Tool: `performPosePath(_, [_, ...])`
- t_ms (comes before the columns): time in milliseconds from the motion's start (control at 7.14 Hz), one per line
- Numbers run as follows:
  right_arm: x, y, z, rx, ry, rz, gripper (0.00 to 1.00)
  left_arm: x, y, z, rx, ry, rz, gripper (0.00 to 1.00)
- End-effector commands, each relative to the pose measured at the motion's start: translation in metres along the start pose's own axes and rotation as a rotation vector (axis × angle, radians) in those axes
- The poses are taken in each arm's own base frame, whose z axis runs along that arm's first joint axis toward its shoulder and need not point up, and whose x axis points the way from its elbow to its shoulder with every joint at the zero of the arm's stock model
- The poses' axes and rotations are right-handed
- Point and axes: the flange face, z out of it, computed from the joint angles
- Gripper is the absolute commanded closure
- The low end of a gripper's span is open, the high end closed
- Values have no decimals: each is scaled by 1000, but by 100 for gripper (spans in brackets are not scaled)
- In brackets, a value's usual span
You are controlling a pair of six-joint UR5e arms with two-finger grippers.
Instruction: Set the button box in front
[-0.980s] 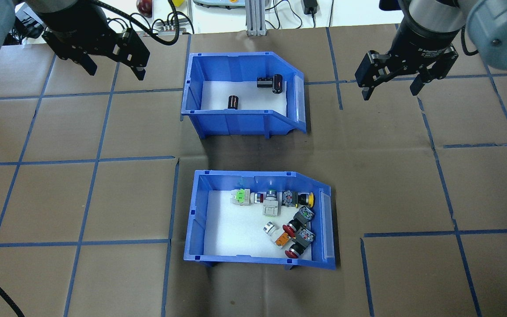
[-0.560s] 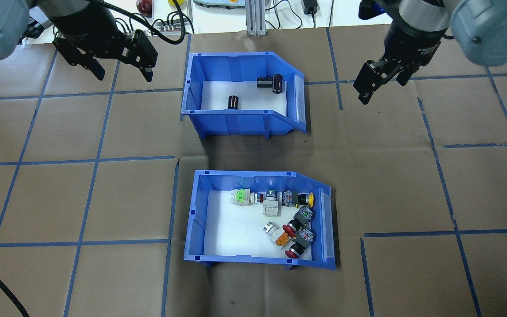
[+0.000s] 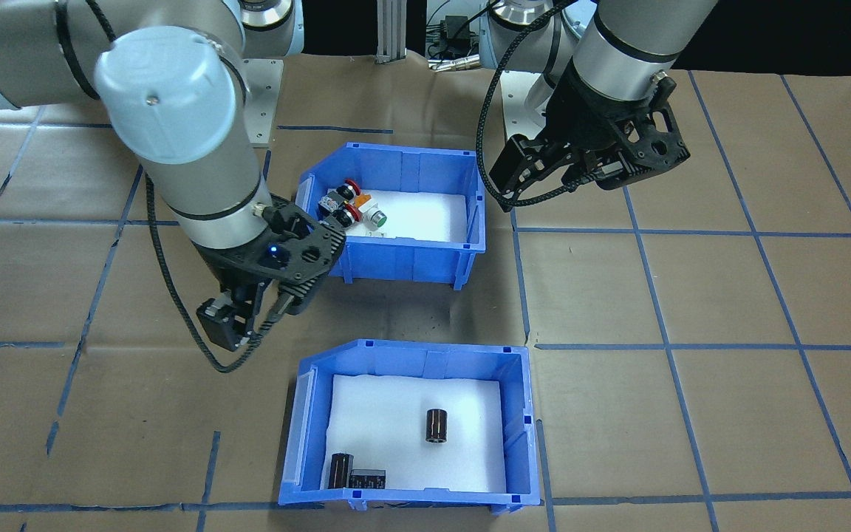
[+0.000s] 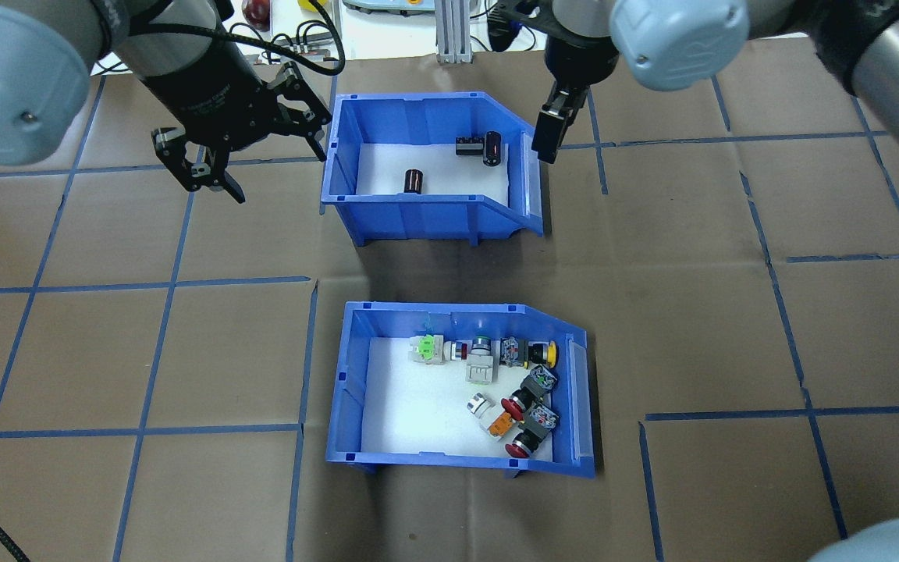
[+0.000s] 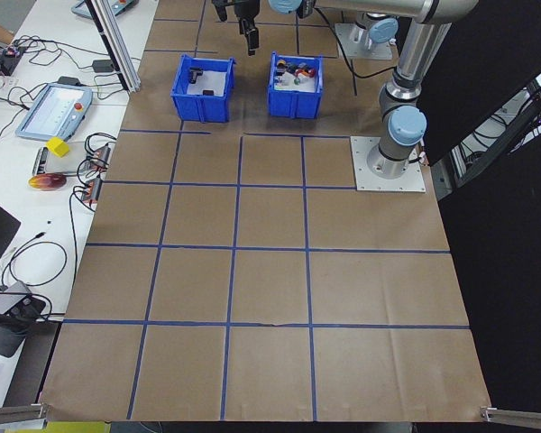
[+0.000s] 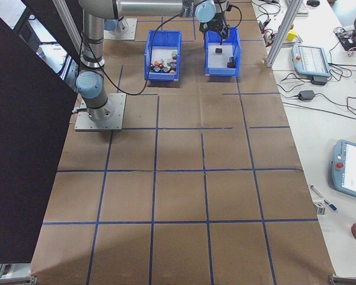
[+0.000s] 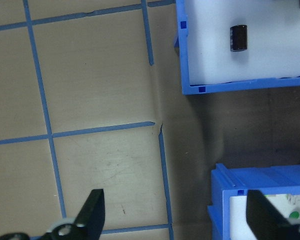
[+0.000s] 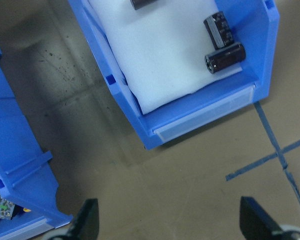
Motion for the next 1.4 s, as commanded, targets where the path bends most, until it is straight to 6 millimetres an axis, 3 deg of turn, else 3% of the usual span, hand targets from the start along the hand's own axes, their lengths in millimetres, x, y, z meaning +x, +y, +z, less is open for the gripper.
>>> performPosePath(0, [-23,-70,20,7,-5,-225,0,-21,48,35,-46,-46,-220,1])
performPosePath(140, [-28,-90,36,17,-30,-254,0,-16,80,51,-49,-58,-357,1])
performPosePath(280, [-38,-110,51,23,-47,-318,0,-6,117,86,-75,-125,-489,1])
performPosePath(420, [-47,-128,54,39,-26,-363,0,-4,150,109,-48,-110,-627,1])
performPosePath(700, [-65,-161,90,50,6,-400,0,-11,192,147,-17,-85,-893,1])
performPosePath(980, [-75,-166,118,18,-25,-411,0,-3,235,180,-5,37,-1062,1])
performPosePath(1120, [-73,-165,146,-9,-56,-411,0,3,254,186,-8,24,-1085,1])
performPosePath(1260, [-69,-163,158,-46,-30,-407,0,3,268,199,-6,-13,-1085,1])
